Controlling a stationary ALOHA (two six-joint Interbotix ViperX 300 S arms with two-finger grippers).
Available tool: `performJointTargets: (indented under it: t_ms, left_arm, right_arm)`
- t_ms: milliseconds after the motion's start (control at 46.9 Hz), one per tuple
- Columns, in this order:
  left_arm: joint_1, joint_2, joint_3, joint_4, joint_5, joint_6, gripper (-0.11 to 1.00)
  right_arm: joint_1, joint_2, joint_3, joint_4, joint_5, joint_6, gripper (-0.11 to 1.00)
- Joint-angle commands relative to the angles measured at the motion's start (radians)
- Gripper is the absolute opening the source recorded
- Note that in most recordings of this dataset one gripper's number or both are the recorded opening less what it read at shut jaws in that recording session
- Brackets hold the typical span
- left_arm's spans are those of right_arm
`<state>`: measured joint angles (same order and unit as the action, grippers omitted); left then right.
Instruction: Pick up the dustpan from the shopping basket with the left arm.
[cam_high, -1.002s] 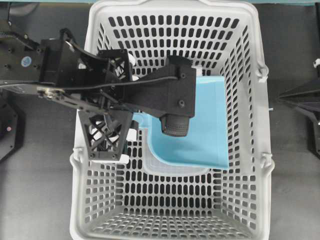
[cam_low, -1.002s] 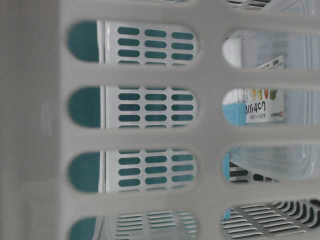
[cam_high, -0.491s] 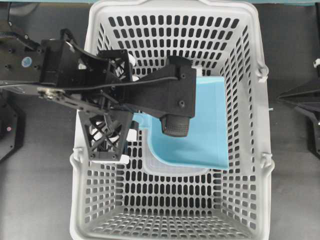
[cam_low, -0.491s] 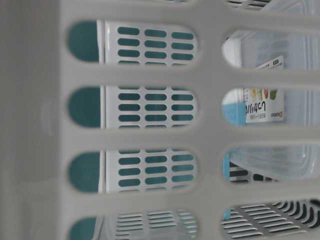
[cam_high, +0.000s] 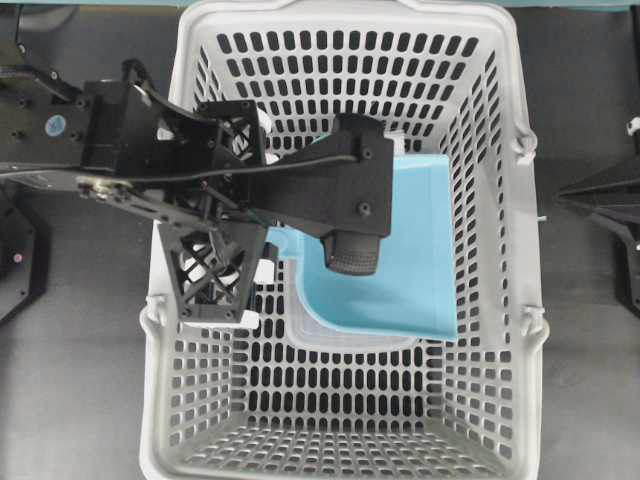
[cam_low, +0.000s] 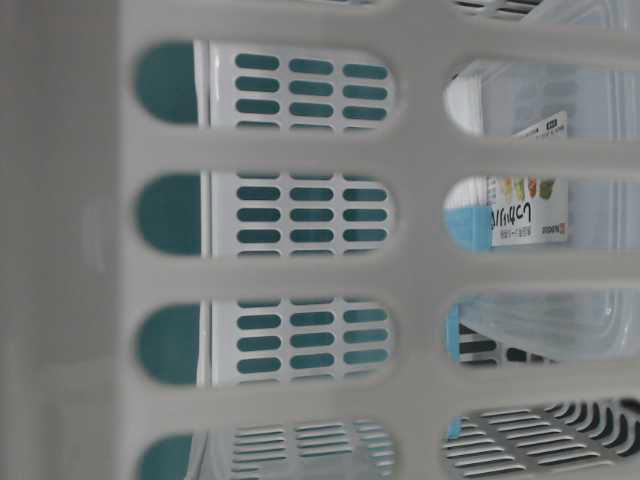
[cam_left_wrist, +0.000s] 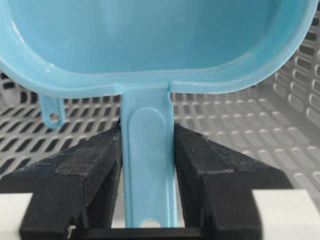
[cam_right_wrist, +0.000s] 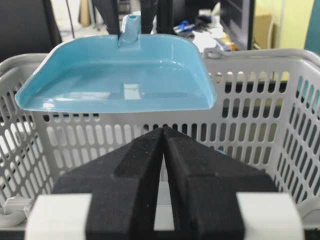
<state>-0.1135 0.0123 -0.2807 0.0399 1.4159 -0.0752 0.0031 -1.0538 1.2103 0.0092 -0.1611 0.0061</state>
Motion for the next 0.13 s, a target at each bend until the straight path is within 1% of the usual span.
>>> performJointTargets:
  t_ms: [0, 107]
  left_arm:
    - [-0.005, -0.012, -0.014, 0.005, -0.005, 0.000, 0.31]
    - [-0.006, -0.012, -0.014, 0.005, -0.005, 0.002, 0.31]
  right_arm:
    - [0.002, 0.008, -0.006, 0.003, -0.005, 0.002, 0.00]
    - [0.002, 0.006, -0.006, 0.003, -0.005, 0.002, 0.00]
